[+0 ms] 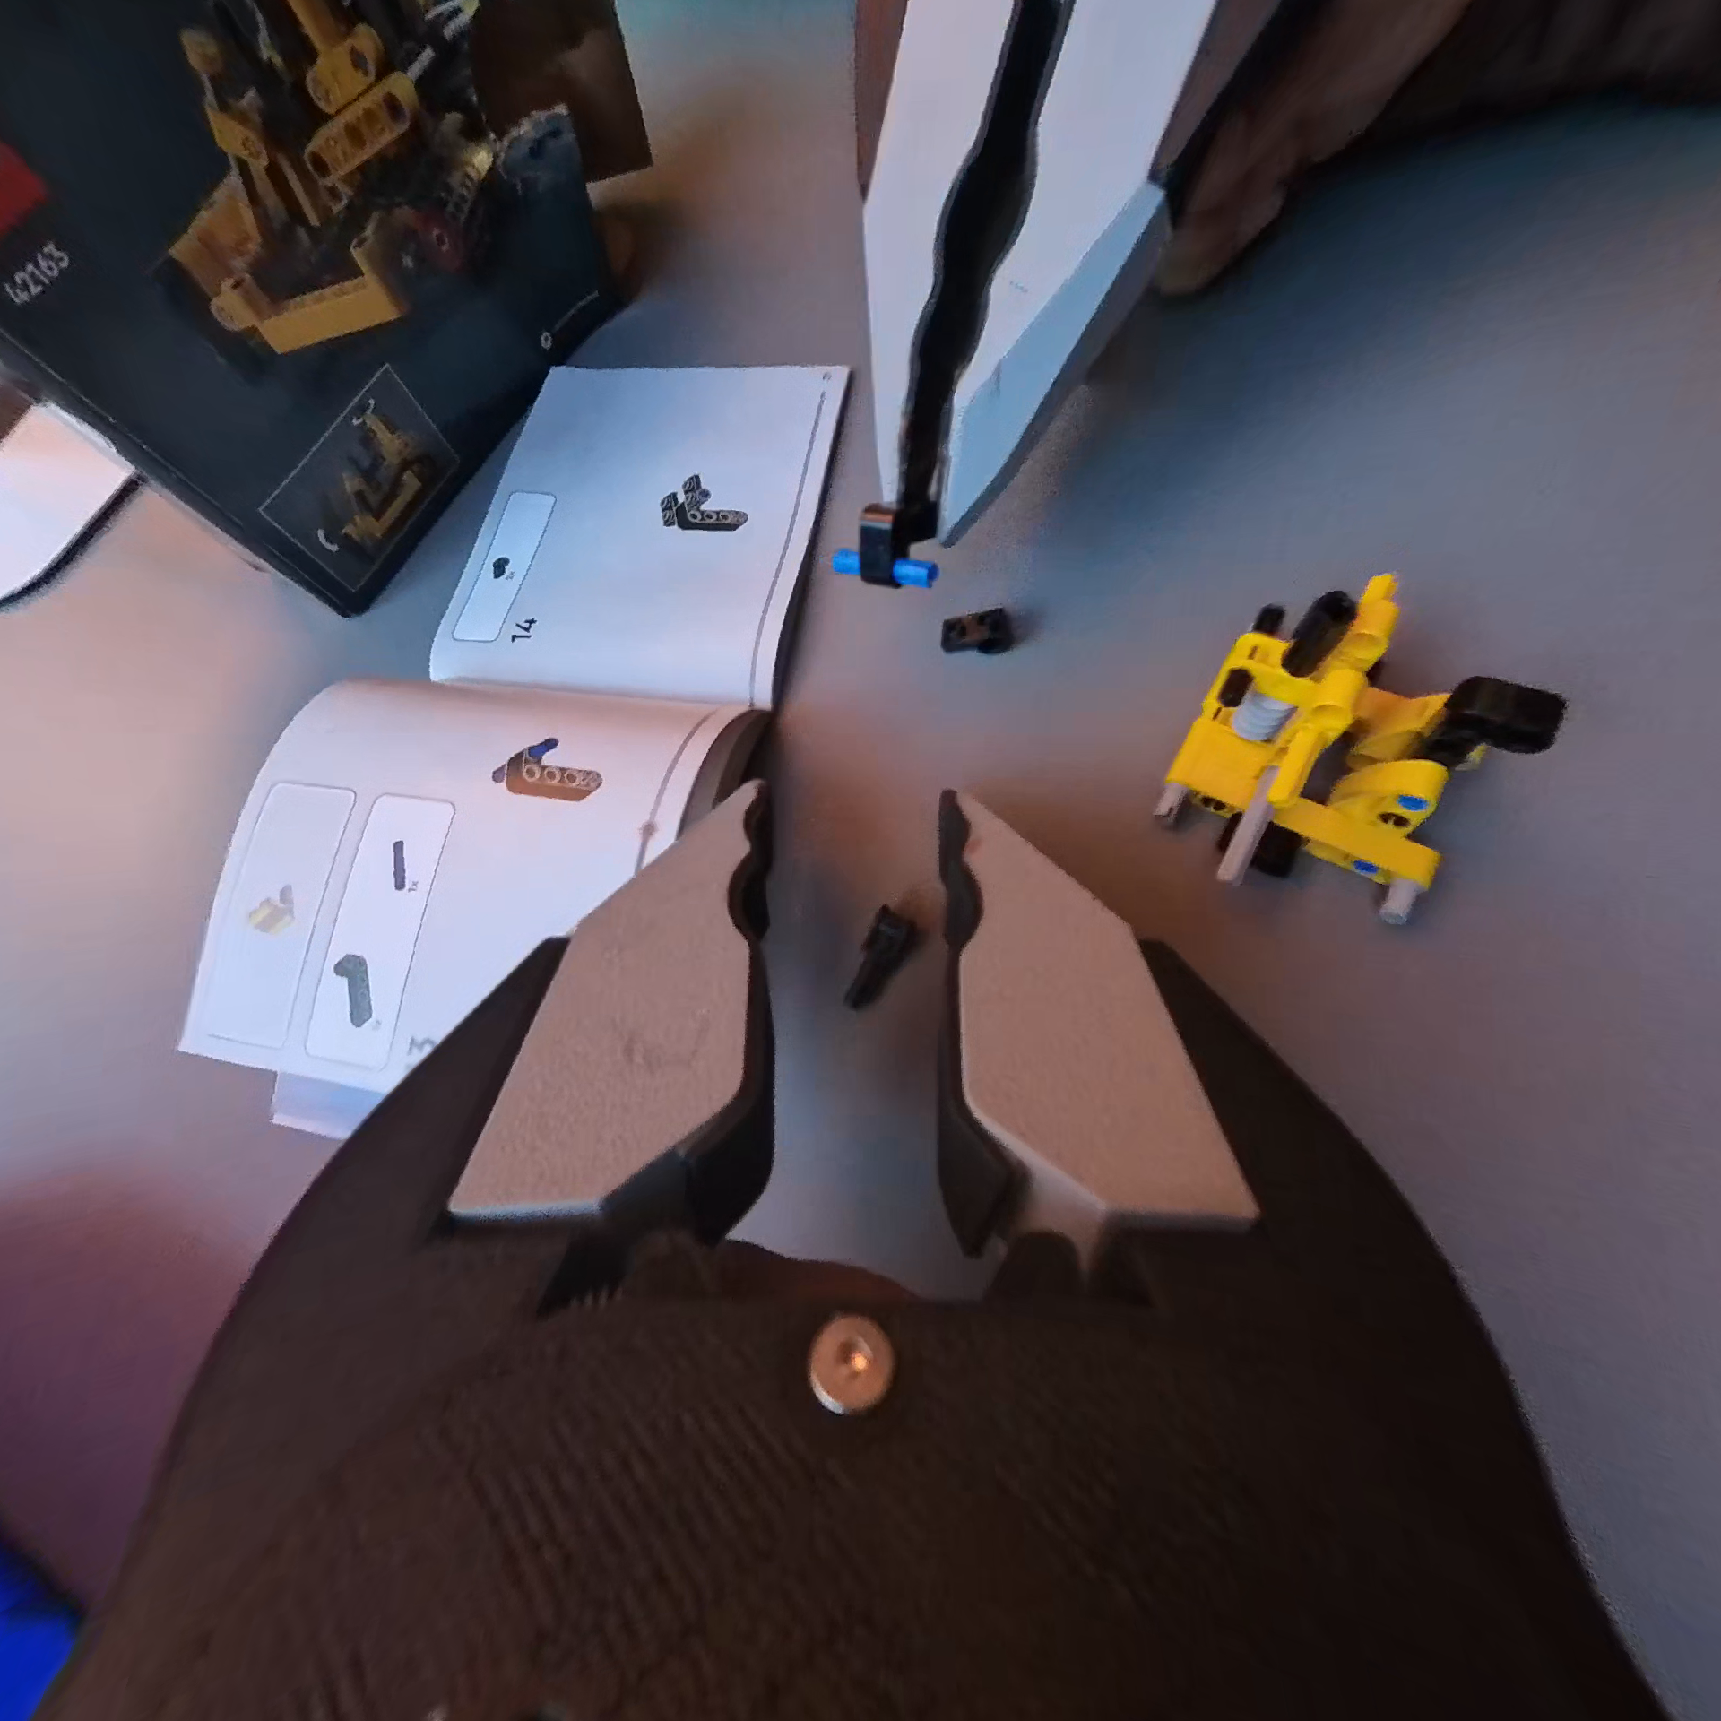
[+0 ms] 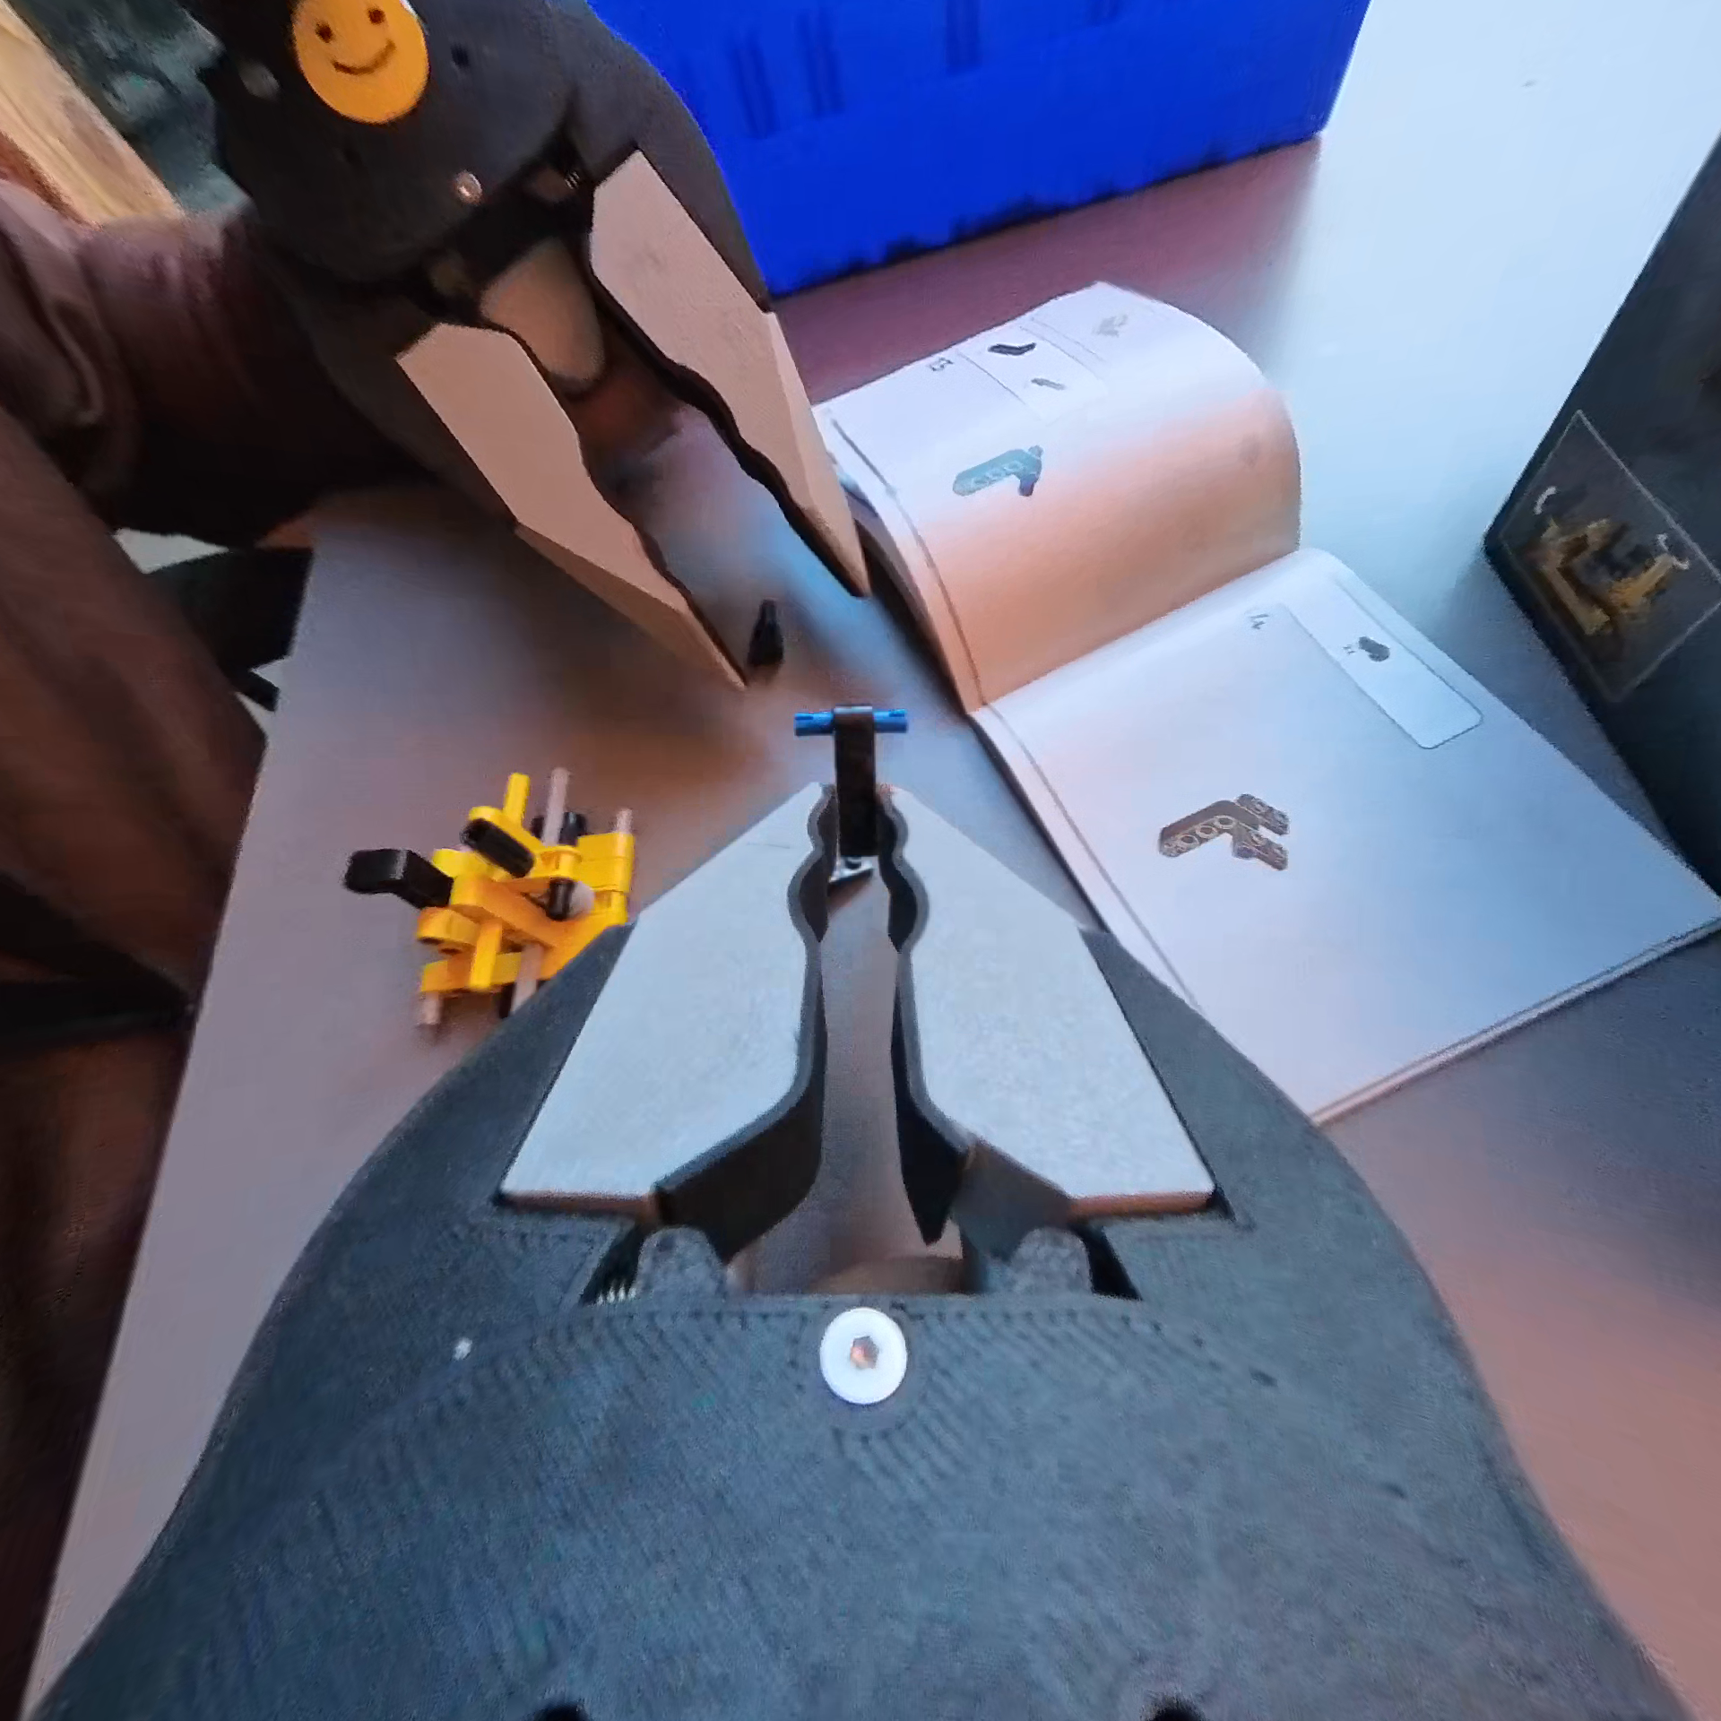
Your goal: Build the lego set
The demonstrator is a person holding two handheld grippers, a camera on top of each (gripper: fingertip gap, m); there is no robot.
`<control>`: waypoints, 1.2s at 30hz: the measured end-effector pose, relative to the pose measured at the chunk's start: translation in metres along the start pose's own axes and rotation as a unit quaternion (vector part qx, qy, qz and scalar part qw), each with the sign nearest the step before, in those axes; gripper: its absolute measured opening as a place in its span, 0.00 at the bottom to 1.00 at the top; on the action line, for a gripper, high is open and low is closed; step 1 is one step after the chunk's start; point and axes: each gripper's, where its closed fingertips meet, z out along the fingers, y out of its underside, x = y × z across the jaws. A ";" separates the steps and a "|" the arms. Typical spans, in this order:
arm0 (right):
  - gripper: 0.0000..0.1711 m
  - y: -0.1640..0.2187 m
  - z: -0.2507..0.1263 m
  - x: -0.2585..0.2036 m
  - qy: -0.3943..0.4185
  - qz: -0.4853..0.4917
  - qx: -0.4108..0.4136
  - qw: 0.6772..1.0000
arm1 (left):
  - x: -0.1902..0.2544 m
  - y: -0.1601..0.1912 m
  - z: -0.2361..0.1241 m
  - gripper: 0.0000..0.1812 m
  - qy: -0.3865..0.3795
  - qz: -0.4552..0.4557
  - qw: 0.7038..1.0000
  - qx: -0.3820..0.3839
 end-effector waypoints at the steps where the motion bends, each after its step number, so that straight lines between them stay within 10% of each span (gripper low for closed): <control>1: 0.03 -0.002 -0.002 -0.005 -0.012 0.009 0.010 1.000 | 0.004 -0.003 0.000 0.19 0.011 0.002 1.000 0.010; 22: 0.03 -0.052 -0.064 0.037 0.130 -0.031 0.219 0.967 | -0.013 -0.007 -0.006 0.18 -0.027 0.016 0.999 0.039; 36: 0.03 0.022 -0.027 0.022 0.076 -0.101 -0.050 0.991 | -0.013 0.000 -0.005 0.16 -0.025 0.013 0.999 0.019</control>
